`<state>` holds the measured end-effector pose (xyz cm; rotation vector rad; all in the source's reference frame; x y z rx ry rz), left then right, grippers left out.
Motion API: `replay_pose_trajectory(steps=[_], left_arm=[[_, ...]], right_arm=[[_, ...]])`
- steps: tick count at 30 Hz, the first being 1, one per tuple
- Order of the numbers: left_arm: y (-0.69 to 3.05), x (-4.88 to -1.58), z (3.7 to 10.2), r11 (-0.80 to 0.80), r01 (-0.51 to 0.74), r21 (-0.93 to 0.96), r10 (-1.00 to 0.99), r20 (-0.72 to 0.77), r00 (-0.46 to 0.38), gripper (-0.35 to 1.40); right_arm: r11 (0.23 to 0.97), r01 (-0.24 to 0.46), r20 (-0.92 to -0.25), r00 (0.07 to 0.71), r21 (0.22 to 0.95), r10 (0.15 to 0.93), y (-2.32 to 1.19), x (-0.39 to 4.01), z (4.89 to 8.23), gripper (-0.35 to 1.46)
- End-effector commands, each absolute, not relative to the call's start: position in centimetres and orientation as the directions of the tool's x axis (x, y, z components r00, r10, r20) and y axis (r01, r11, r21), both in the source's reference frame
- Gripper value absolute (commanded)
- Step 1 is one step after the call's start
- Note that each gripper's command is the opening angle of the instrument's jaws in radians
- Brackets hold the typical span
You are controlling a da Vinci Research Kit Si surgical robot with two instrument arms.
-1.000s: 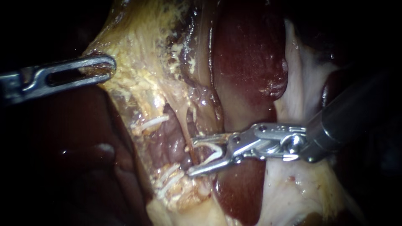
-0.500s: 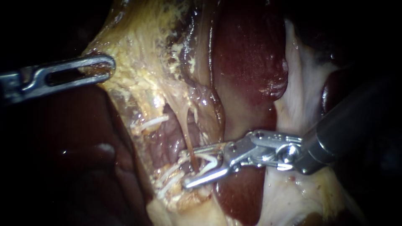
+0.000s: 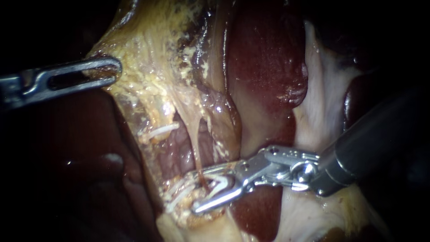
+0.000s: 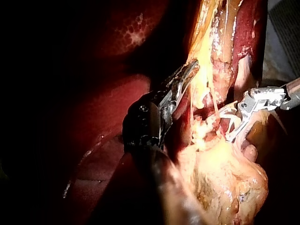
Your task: Clipping first clip right tube
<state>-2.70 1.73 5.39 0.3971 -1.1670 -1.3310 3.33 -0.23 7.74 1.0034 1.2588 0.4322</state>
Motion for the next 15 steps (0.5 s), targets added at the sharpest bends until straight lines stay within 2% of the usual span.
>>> replay_pose_trajectory(steps=[1,9,11,14,15], left_arm=[[1.72,-2.7,5.39,0.272,0.538,0.798,-0.886,0.426,-0.182,-0.35],[1.72,-2.7,5.38,0.272,0.538,0.798,-0.886,0.426,-0.182,-0.35],[1.72,-2.7,5.38,0.272,0.538,0.798,-0.886,0.426,-0.182,-0.35],[1.72,-2.69,5.38,0.272,0.538,0.798,-0.886,0.426,-0.182,-0.35],[1.71,-2.69,5.37,0.272,0.538,0.798,-0.886,0.426,-0.182,-0.35]], right_arm=[[0.531,0.238,-0.582,0.301,0.813,0.756,-0.25,3.34,7.75,0.54],[0.532,0.241,-0.583,0.302,0.812,0.754,-0.27,3.33,7.78,0.45],[0.535,0.232,-0.583,0.301,0.812,0.754,-0.24,3.29,7.8,0.27],[0.554,0.182,-0.581,0.333,0.812,0.742,-0.21,3.18,7.82,-0.35],[0.56,0.165,-0.58,0.347,0.812,0.737,-0.19,3.15,7.83,-0.35]])
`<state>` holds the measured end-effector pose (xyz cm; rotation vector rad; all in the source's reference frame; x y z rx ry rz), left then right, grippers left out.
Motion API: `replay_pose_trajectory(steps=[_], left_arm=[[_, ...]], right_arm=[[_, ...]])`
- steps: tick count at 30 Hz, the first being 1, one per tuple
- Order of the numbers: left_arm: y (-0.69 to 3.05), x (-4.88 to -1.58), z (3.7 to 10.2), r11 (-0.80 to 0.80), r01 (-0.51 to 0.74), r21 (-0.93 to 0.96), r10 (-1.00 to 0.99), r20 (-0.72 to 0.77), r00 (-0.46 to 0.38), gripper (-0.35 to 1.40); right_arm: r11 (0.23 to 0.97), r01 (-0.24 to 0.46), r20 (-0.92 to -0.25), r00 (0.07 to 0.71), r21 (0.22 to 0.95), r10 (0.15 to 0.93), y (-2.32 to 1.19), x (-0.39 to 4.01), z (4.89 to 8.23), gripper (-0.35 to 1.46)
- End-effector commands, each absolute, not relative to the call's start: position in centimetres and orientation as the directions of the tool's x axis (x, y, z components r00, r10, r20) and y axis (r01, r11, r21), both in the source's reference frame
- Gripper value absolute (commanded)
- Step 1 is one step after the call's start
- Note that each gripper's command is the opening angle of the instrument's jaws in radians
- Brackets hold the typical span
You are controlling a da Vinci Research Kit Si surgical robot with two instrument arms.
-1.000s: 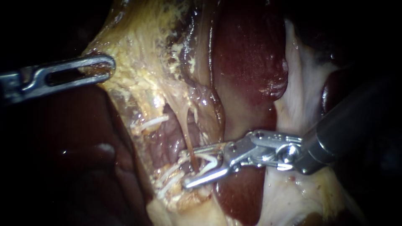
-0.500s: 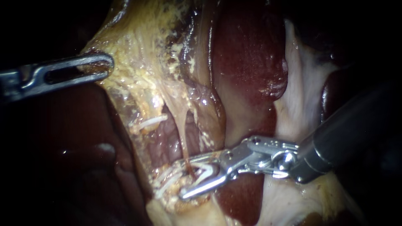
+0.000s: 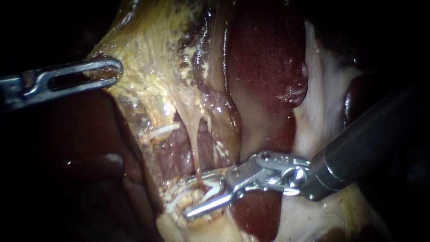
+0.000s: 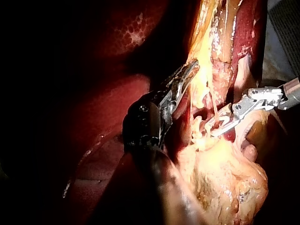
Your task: Clipping first clip right tube
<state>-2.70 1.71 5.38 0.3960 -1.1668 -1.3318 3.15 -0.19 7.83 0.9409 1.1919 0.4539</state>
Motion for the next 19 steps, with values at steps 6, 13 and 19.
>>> replay_pose_trajectory(steps=[6,13,19], left_arm=[[1.71,-2.69,5.37,0.272,0.538,0.798,-0.886,0.425,-0.182,-0.35],[1.72,-2.69,5.37,0.272,0.538,0.798,-0.886,0.425,-0.182,-0.35],[1.72,-2.69,5.37,0.272,0.538,0.798,-0.887,0.425,-0.182,-0.35]], right_arm=[[0.572,0.142,-0.581,0.353,0.808,0.733,-0.15,3.12,7.84,-0.35],[0.572,0.142,-0.581,0.353,0.808,0.733,-0.16,3.14,7.81,-0.35],[0.572,0.141,-0.581,0.353,0.808,0.733,-0.16,3.14,7.82,-0.35]])
